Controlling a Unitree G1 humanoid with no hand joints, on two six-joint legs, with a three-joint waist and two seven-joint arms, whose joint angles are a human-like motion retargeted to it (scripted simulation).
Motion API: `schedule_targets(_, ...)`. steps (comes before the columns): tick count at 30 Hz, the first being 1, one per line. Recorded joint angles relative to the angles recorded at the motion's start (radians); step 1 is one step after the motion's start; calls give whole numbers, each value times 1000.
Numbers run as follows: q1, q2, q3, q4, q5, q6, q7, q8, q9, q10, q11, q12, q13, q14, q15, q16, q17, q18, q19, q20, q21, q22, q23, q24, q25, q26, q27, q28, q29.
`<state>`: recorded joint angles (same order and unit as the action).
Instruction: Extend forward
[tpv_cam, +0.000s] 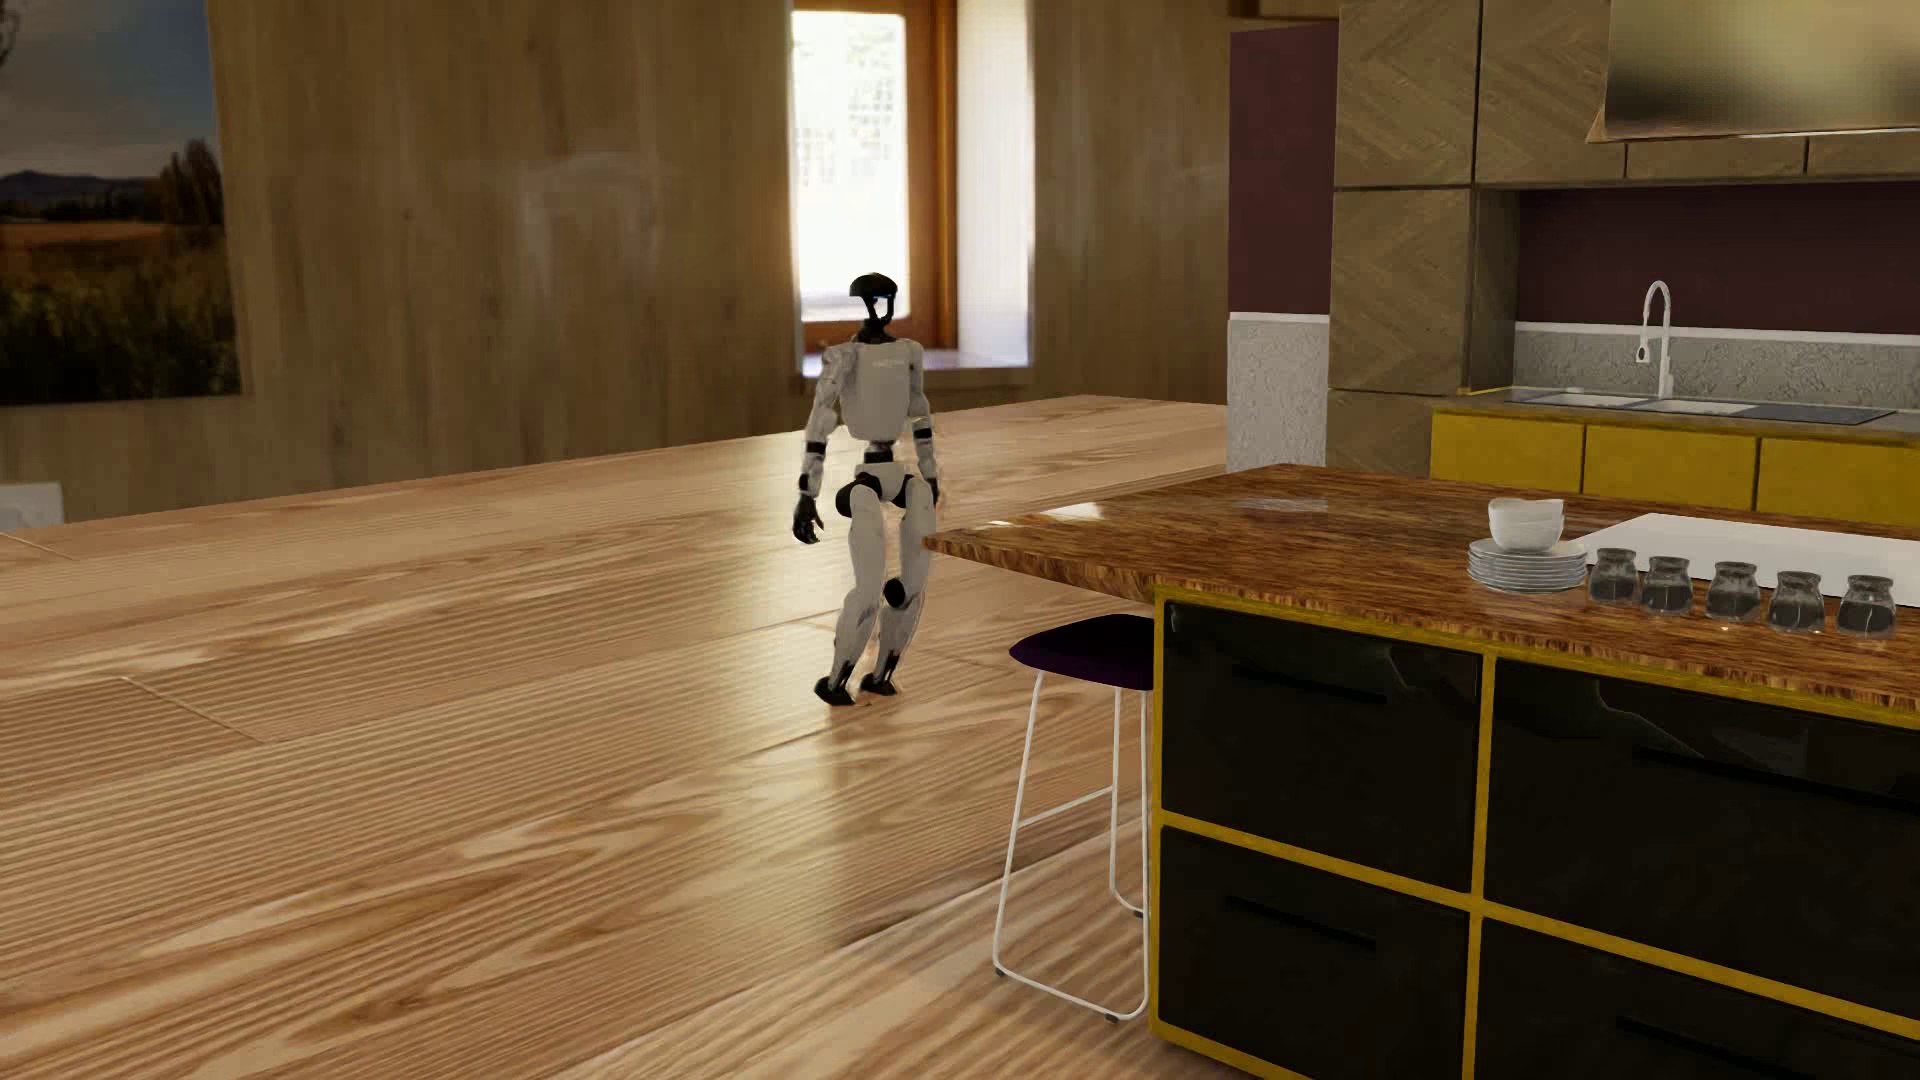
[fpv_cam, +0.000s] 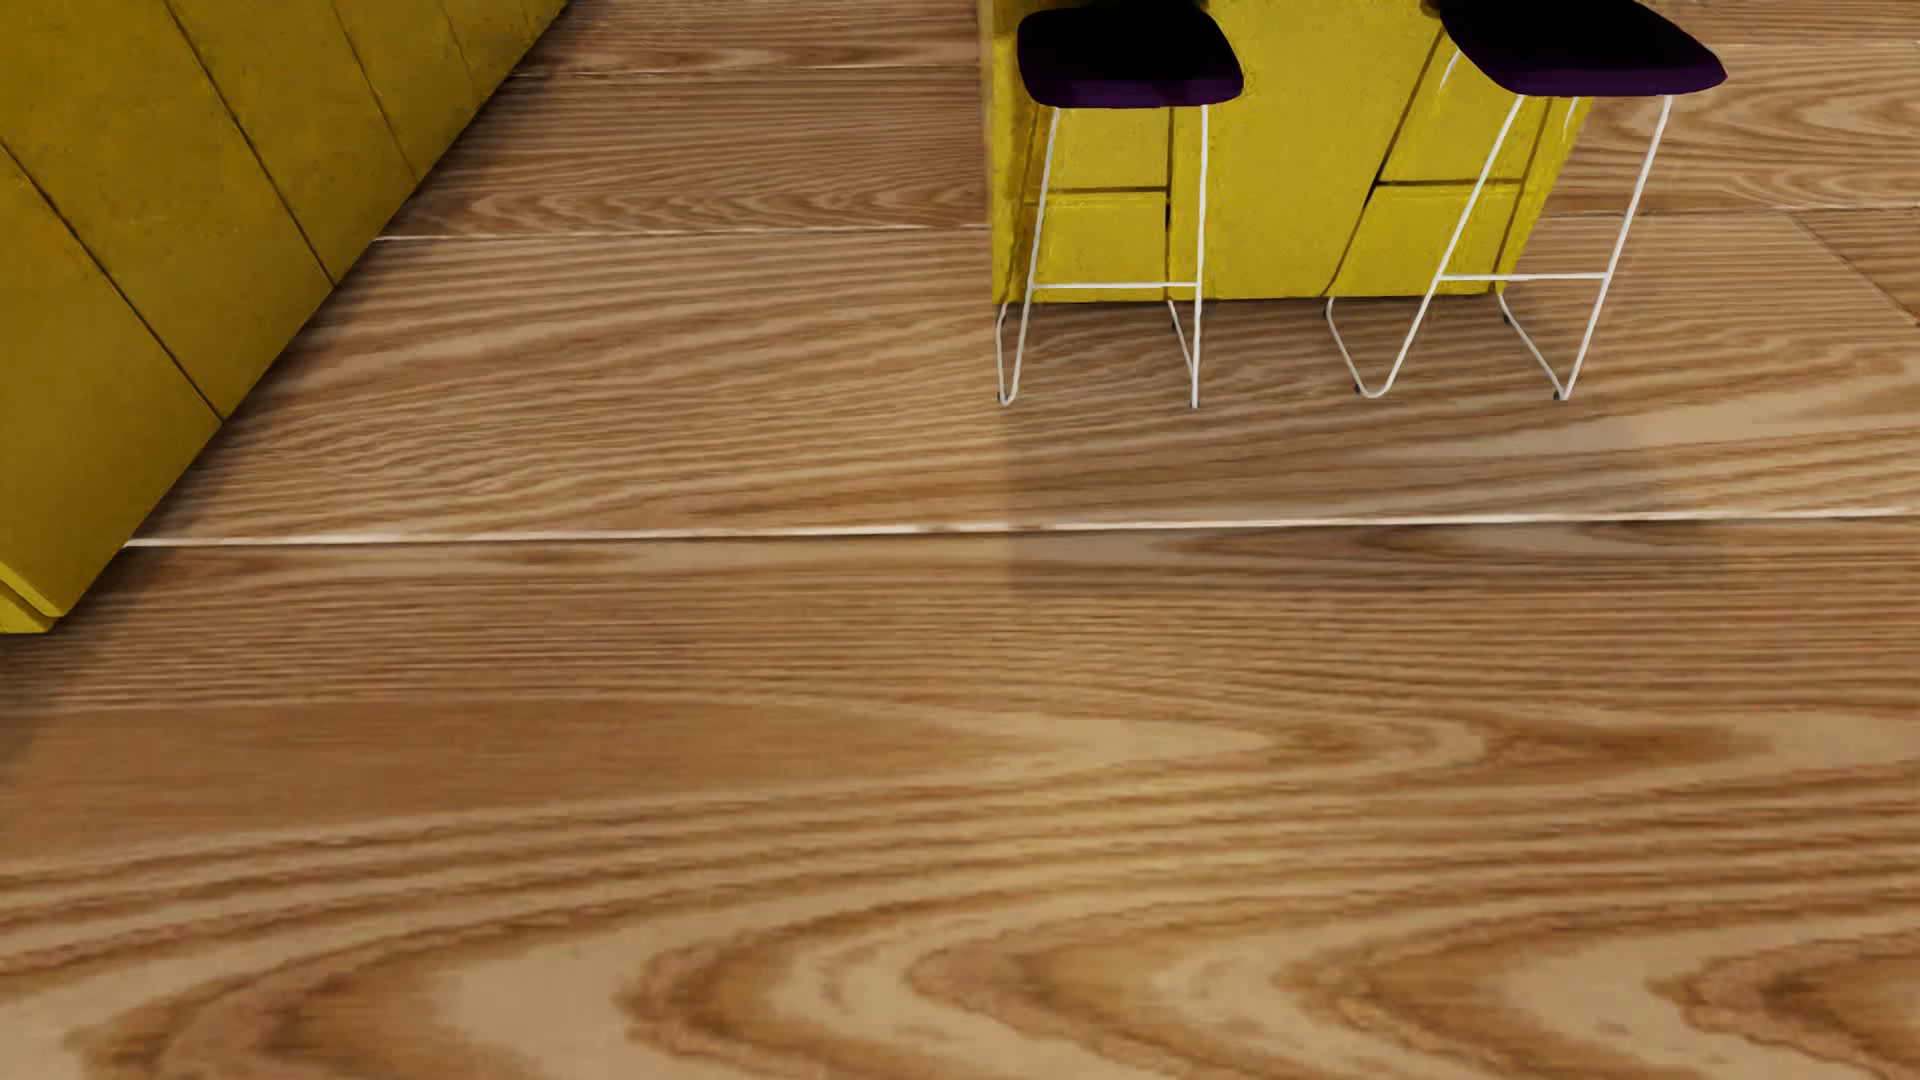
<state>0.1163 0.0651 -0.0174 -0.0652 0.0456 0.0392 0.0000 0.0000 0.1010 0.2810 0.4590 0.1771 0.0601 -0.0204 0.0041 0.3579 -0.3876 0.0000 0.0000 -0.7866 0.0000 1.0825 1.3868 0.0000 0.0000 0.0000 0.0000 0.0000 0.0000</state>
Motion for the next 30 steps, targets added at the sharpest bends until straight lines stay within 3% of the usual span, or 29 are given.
schedule_targets(5, -6, -20, 15, 0, 7, -3, 0, 0, 13, 6, 10, -4, -60, 0, -25, 6, -18, 0, 0, -13, 0, -6, 7, 0, 0, 0, 0, 0, 0)
schedule_targets(6, -14, -33, 27, -1, 6, -9, 0, 0, 11, 6, 13, -7, -112, 3, -22, 10, -37, 0, 0, -8, -208, -4, 28, 0, 0, 0, 0, 0, 0)
schedule_targets(7, -18, -41, 40, -3, 4, -16, 0, 0, 12, 1, 15, -11, -189, 10, -14, 17, -60, 0, 0, -15, 1051, -3, -209, 0, 0, 0, 0, 0, 0)
schedule_targets(8, -18, -47, 57, -5, 3, -25, 0, 0, 11, -8, 17, -12, -266, 21, -4, 26, -90, 0, 0, -7, 982, -3, -212, 0, 0, 0, 0, 0, 0)
schedule_targets(9, -19, -53, 70, 1, 11, -32, 0, 0, 16, -17, 7, -23, -404, 30, 17, 41, -137, 0, 0, -71, 962, 1, -192, 0, 0, 0, 0, 0, 0)
schedule_targets(16, -38, -48, 171, 0, 6, -119, 0, 0, 22, -32, -15, -96, -1123, 62, 87, 141, -465, 0, 0, -64, 962, -17, -56, 0, 0, 0, 0, 0, 0)
schedule_targets(18, -42, -42, 174, 4, 7, -147, 0, 0, 24, -42, 9, -105, -1300, 64, 94, 169, -529, 0, 0, -68, 962, -19, 21, 0, 0, 0, 0, 0, 0)
schedule_targets(19, -44, -42, 169, 3, 6, -163, 0, 0, 21, -47, -178, -105, -1377, 66, 32, 182, -553, 0, 0, -66, 962, -15, 41, 0, 0, 0, 0, 0, 0)
schedule_targets(21, -48, -43, 170, 5, 9, -186, 0, 0, 22, -51, -183, -108, -1514, 63, 22, 203, -593, 0, 0, -81, 962, -14, 97, 0, 0, 0, 0, 0, 0)
schedule_targets(23, -55, -44, 166, 7, 11, -202, 0, 0, 21, -44, -187, -104, -1624, 52, 36, 217, -621, 0, 0, -75, 962, -8, 146, 0, 0, 0, 0, 0, 0)
schedule_targets(30, -58, -31, 165, 9, 9, -218, 0, 0, 12, -40, -201, -69, -1514, 39, 33, 229, -641, 0, 0, -56, 962, -12, 127, 0, 0, 0, 0, 0, 0)
